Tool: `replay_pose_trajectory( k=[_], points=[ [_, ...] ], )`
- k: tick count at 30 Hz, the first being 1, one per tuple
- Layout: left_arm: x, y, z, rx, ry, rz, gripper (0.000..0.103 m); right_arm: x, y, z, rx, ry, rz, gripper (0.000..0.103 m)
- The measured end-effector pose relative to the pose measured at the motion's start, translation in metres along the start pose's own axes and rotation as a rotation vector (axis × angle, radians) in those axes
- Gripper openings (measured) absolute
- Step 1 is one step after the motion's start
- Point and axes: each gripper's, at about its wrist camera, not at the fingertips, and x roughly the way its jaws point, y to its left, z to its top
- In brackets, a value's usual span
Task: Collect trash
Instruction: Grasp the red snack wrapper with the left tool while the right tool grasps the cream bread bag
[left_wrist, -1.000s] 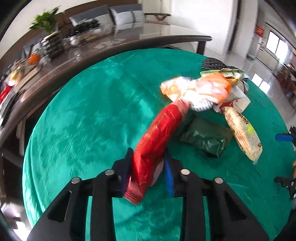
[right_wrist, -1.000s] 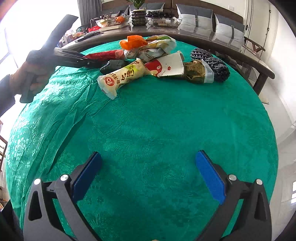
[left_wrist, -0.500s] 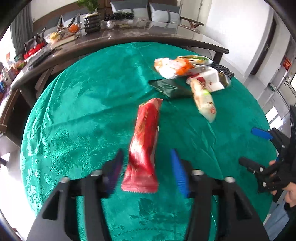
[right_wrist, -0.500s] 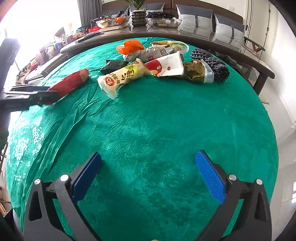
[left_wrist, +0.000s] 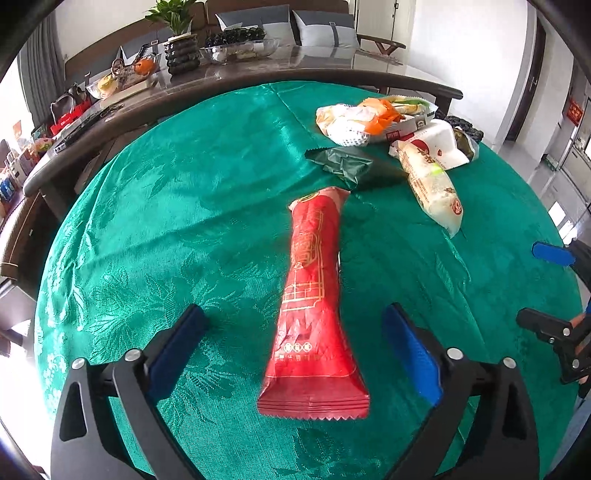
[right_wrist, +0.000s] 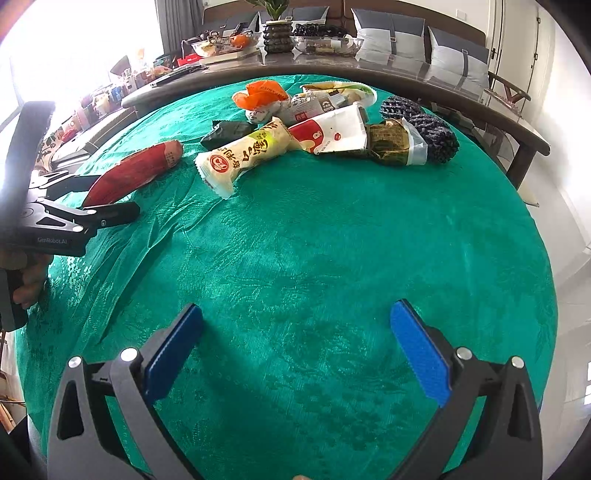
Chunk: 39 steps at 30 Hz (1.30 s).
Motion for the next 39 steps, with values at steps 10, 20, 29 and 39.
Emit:
replay_pose_trajectory(
  k=[10, 20, 29, 39],
  points=[
    [0.001, 0.002, 0.000, -0.005, 0.000, -0.004, 0.099, 0.039, 0.004, 0.097, 0.288, 0.020, 0.244, 0.080],
    [0.001, 0.002, -0.001, -0.006, 0.000, -0.005, 0.099, 0.045, 0.017, 0.094, 0.127, 0.071, 0.098, 0.022],
    [0.001, 0.002, 0.000, -0.006, 0.000, -0.004, 0.099, 0.005, 0.004, 0.029, -0.163, 0.077, 0.054, 0.029],
    [0.001, 0.002, 0.000, -0.005, 0.000, -0.005, 0.099, 0.019, 0.001, 0.024, -0.070, -0.020, 0.070, 0.068]
  ],
)
